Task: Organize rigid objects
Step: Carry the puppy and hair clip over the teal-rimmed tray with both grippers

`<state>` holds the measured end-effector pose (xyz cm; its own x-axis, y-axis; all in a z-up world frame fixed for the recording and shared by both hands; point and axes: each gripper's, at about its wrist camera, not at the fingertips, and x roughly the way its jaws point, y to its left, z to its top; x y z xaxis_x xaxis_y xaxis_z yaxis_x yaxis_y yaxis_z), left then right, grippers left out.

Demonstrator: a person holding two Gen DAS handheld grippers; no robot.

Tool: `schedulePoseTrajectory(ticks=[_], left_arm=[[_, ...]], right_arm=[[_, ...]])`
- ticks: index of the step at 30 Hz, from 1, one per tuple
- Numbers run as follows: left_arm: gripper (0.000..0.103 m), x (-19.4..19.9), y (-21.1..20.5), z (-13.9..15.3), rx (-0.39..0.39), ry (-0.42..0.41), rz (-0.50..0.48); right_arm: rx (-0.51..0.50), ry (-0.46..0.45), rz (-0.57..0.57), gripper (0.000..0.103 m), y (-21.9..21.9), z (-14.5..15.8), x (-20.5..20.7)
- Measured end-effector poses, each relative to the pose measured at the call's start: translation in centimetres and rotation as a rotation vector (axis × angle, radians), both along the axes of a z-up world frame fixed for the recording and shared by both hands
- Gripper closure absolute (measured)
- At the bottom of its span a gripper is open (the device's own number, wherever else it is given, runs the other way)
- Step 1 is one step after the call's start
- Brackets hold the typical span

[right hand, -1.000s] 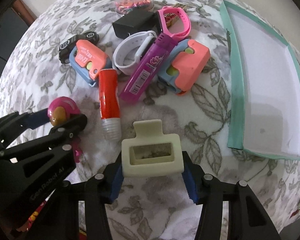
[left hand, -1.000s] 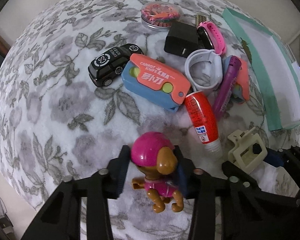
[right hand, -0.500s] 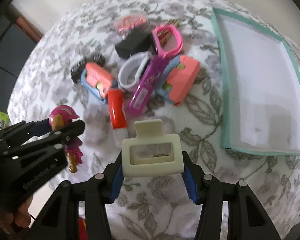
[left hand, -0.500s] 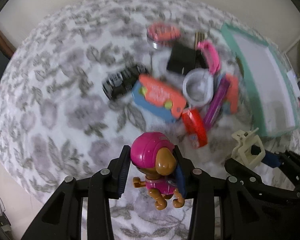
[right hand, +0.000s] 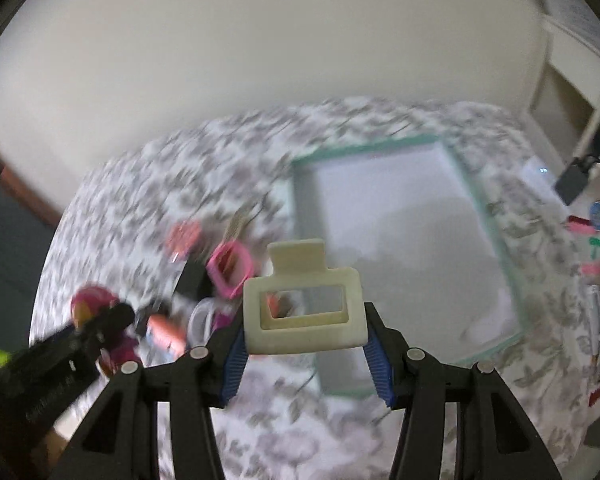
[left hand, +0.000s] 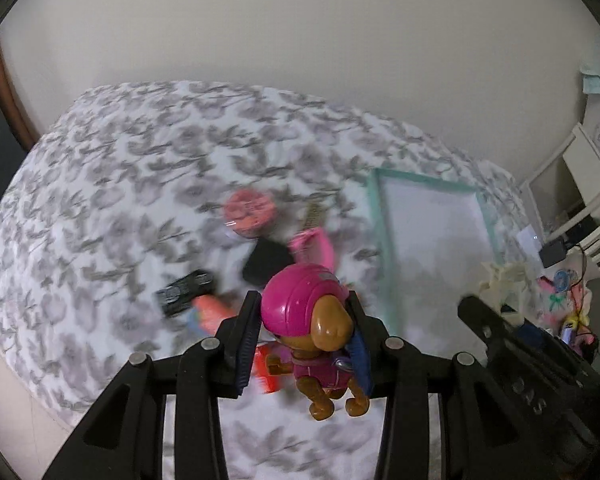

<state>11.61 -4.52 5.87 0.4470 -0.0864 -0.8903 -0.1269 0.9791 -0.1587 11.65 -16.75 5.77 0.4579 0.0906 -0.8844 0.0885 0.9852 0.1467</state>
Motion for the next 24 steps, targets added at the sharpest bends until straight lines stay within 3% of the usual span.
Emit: schedulePoseTrajectory(ticks=[5, 10, 15, 24], left_arm=[[0.061, 2.8, -4.7, 0.9, 0.071, -0.035, -0.049], [0.061, 5.9, -6.4, 1.5, 0.010, -0.074, -0.017], [0.061, 8.2, -7.9, -0.7, -0.046, -0.073, 0.007], [0.061, 11.7, -10.2, -6.1, -0.025, -0.028, -0.023]], right_arm=[[0.004, -0.035, -0.096, 0.048, -3.4, 0.5, 3.5], [-0.030, -0.058, -0.177, 0.048, -6.3, 1.3, 6.1], [-0.073, -0.109, -0.238, 0.048, -8.4, 2.0, 7.9], [-0.120, -0.103, -0.264, 0.048, -10.8, -1.1, 10.3]])
